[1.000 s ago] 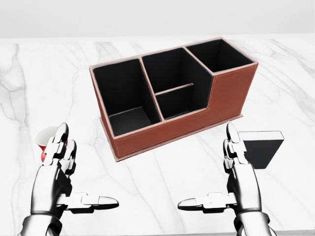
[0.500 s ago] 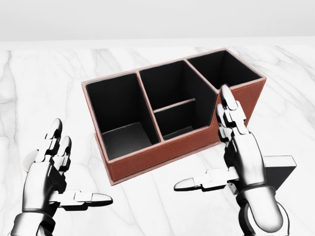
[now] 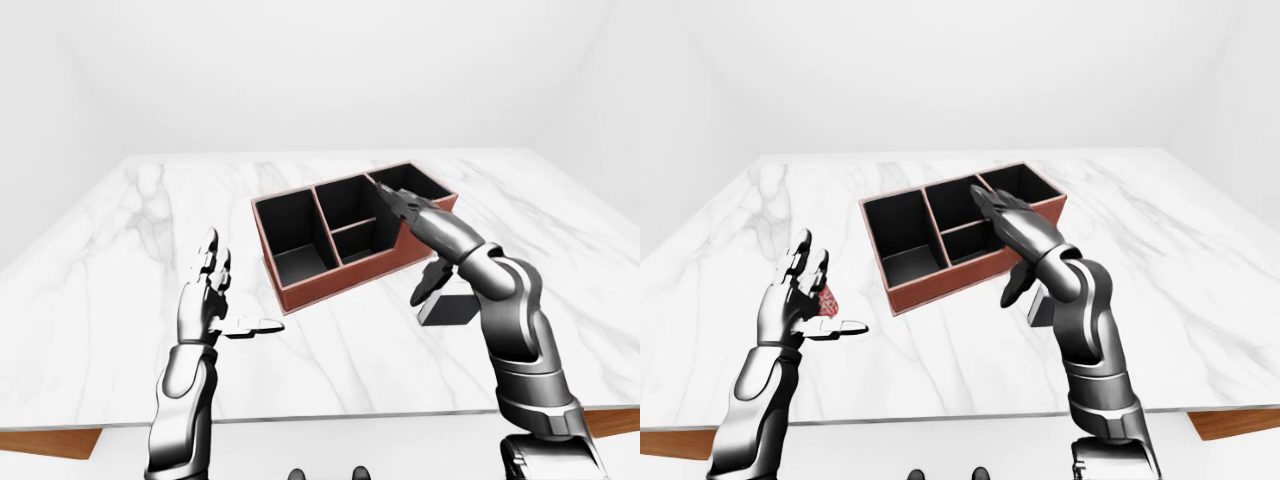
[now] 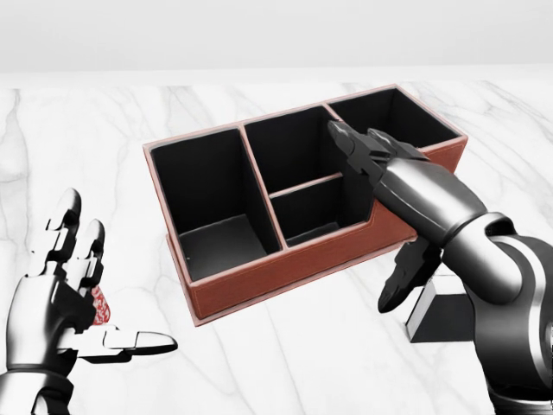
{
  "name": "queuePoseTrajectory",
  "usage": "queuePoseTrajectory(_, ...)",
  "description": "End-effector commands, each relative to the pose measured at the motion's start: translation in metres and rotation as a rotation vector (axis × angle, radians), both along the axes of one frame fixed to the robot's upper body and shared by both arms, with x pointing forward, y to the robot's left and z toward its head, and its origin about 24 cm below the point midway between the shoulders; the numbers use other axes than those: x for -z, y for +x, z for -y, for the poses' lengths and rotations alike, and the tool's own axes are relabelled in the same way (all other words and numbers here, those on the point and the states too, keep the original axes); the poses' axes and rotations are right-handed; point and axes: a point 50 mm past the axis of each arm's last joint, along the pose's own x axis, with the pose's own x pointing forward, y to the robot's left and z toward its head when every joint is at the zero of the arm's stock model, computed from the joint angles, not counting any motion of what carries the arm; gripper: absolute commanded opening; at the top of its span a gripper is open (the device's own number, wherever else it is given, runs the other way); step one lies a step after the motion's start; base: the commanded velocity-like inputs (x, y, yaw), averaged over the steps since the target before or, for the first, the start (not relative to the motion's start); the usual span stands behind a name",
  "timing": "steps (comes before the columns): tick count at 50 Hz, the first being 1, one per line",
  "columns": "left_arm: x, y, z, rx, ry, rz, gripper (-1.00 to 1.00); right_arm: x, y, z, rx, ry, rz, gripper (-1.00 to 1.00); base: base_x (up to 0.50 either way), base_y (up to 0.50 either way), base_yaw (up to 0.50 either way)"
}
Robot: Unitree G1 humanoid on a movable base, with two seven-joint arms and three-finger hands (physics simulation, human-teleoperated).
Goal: Pick up the book and place it in the left compartment of the caddy.
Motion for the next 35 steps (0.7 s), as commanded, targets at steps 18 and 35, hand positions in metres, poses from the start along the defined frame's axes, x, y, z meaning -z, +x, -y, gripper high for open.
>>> queuePoseTrajectory(18, -0.017, -0.008, -0.007, 0.009, -0.018, 0.08, 1.0, 0.033, 0.022, 0.065, 0.453, -0.455, -0.15, 1.0, 0.0, 0.0, 0.0)
queuePoseTrajectory(35, -0.015, -0.003, -0.008, 0.005, -0.022, 0.068, 1.0, 0.08, 0.02, 0.074, 0.425, -0.423, -0.351, 1.0, 0.0, 0.0, 0.0)
